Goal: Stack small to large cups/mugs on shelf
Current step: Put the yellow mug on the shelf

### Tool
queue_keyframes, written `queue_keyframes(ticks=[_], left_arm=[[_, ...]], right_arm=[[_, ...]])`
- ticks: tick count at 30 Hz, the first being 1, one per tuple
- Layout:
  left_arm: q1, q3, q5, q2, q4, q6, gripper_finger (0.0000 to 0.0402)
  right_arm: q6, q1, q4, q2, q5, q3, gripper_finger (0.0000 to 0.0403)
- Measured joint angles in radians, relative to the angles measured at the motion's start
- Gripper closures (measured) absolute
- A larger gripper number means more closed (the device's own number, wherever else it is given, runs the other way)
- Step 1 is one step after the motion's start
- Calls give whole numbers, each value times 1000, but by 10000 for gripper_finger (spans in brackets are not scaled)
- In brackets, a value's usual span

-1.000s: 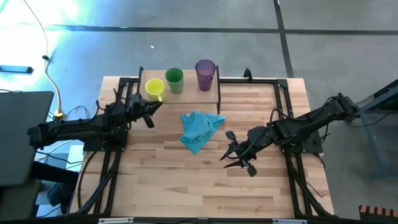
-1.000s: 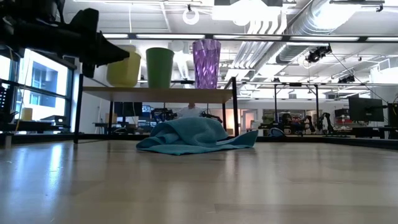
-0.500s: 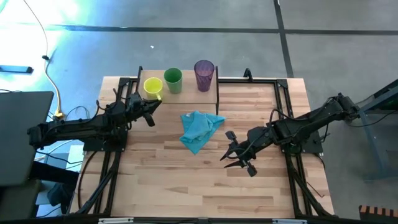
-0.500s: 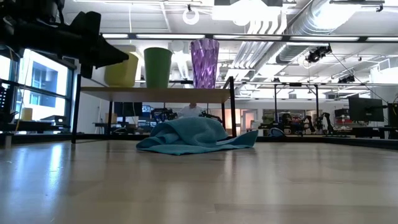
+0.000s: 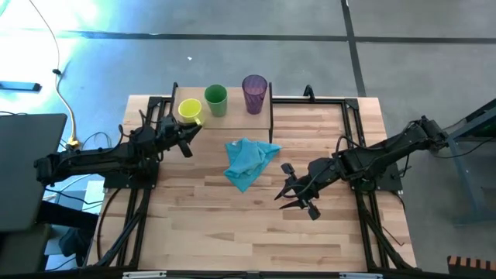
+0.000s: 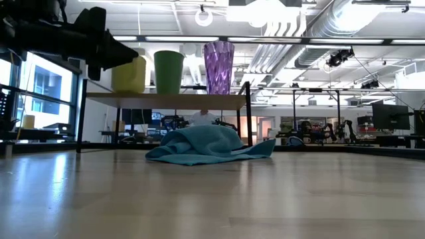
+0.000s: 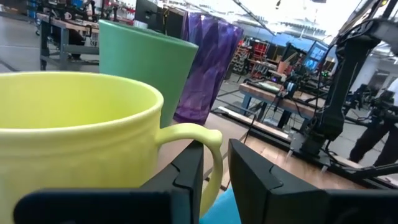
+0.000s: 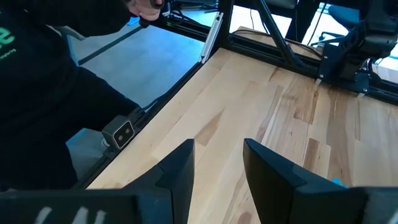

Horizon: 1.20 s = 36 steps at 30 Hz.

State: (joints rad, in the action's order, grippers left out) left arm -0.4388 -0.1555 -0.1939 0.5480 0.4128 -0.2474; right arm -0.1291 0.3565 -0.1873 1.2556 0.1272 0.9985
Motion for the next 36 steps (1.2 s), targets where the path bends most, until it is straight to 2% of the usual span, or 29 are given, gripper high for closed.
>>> queue_keyframes(ticks=[24, 27, 32, 36], left_arm=[[0, 0, -4, 0, 0, -3, 337], [1, 0, -3, 0, -1, -3, 348], [1, 0, 20, 0, 0, 8, 393], [1, 0, 44, 0, -1, 9, 391]], right_arm=[[20, 23, -12, 0, 0, 0, 275], [19, 30, -12, 0, 0, 0, 275], [20, 32, -12, 0, 0, 0, 275], [20, 32, -12, 0, 0, 0, 275]])
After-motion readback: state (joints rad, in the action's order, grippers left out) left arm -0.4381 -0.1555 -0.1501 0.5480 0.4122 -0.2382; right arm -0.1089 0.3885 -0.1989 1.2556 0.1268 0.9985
